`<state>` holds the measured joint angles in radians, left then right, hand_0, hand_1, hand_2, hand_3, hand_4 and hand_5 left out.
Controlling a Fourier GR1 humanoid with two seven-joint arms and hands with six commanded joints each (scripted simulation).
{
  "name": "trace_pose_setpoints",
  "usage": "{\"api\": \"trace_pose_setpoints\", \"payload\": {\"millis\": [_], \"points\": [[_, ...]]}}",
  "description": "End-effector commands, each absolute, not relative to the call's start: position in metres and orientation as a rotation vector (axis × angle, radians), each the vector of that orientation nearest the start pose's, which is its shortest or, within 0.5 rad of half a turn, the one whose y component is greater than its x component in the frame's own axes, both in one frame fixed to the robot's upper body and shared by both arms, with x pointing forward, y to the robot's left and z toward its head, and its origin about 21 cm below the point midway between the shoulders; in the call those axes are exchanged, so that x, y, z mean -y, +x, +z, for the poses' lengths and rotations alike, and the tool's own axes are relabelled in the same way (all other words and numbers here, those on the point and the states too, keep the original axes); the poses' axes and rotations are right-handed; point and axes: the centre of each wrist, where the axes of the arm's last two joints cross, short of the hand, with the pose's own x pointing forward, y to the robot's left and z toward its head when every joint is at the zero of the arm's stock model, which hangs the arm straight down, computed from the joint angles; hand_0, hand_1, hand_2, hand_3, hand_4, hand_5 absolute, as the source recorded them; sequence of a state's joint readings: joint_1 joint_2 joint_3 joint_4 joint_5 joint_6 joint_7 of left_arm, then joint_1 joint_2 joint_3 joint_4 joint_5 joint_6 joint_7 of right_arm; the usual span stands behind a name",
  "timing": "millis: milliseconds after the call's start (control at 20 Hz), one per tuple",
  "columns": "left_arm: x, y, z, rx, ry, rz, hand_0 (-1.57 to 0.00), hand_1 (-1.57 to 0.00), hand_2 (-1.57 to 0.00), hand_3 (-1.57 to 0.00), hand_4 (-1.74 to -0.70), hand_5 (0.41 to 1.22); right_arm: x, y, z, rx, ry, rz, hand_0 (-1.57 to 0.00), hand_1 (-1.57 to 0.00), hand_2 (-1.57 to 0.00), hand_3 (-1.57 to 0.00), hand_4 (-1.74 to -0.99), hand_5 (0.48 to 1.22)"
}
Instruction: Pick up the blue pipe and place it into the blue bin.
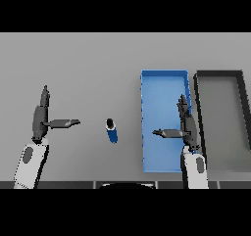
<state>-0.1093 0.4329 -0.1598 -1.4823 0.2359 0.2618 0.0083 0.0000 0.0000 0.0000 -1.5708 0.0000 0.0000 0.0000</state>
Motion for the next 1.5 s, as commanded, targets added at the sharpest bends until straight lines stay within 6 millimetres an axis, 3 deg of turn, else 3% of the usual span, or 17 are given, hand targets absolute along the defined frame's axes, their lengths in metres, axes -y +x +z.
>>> {"api": "trace_pose_setpoints", "payload": {"millis": [0, 250, 300, 400, 600, 750, 1100, 1450], "points": [[-0.291, 0.272, 0.027, 1.556, 0.249, -0.086, 0.00, 0.00, 0.00, 0.00, -0.97, 0.594, 0.229, 0.248, -0.003, 1.571, -0.001, -0.001, 0.00, 0.00, 0.00, 0.00, -1.210, 0.594], [-0.283, 0.270, 0.026, 1.560, 0.251, -0.095, 0.00, 0.00, 0.00, 0.00, -0.97, 0.594, 0.238, 0.247, -0.002, 1.574, -0.005, -0.008, 0.00, 0.00, 0.00, 0.00, -1.210, 0.594], [-0.294, 0.268, 0.031, 1.577, 0.194, -0.276, 0.00, 0.00, 0.00, 0.00, -0.97, 0.594, 0.249, 0.245, 0.006, 1.639, -0.075, 0.161, 0.00, 0.00, 0.00, 0.00, -1.210, 0.594], [-0.310, 0.263, 0.036, 1.574, 0.127, -0.445, 0.00, 0.00, 0.00, 0.00, -0.97, 0.596, 0.253, 0.236, 0.010, 1.661, -0.130, 0.328, 0.00, 0.00, 0.00, 0.00, -1.198, 0.589], [-0.315, 0.265, 0.037, 1.552, 0.070, -0.539, 0.00, 0.00, 0.00, 0.00, -0.97, 0.598, 0.250, 0.230, 0.014, 1.655, -0.150, 0.414, 0.00, 0.00, 0.00, 0.00, -1.191, 0.587], [-0.313, 0.254, 0.040, 1.575, -0.008, -0.605, 0.00, 0.00, 0.00, 0.00, -0.97, 0.586, 0.249, 0.227, 0.015, 1.654, -0.154, 0.418, 0.00, 0.00, 0.00, 0.00, -1.181, 0.580], [-0.271, 0.228, 0.051, 1.413, -0.152, -0.835, 0.00, 0.00, 0.00, 0.00, -1.03, 0.496, 0.246, 0.230, 0.020, 1.651, -0.118, 0.382, 0.00, 0.00, 0.00, 0.00, -1.229, 0.576], [-0.229, 0.221, 0.032, 1.392, -0.245, -0.943, 0.00, 0.00, 0.00, 0.00, -1.12, 0.470, 0.249, 0.229, 0.018, 1.644, -0.133, 0.392, 0.00, 0.00, 0.00, 0.00, -1.210, 0.570]]}}
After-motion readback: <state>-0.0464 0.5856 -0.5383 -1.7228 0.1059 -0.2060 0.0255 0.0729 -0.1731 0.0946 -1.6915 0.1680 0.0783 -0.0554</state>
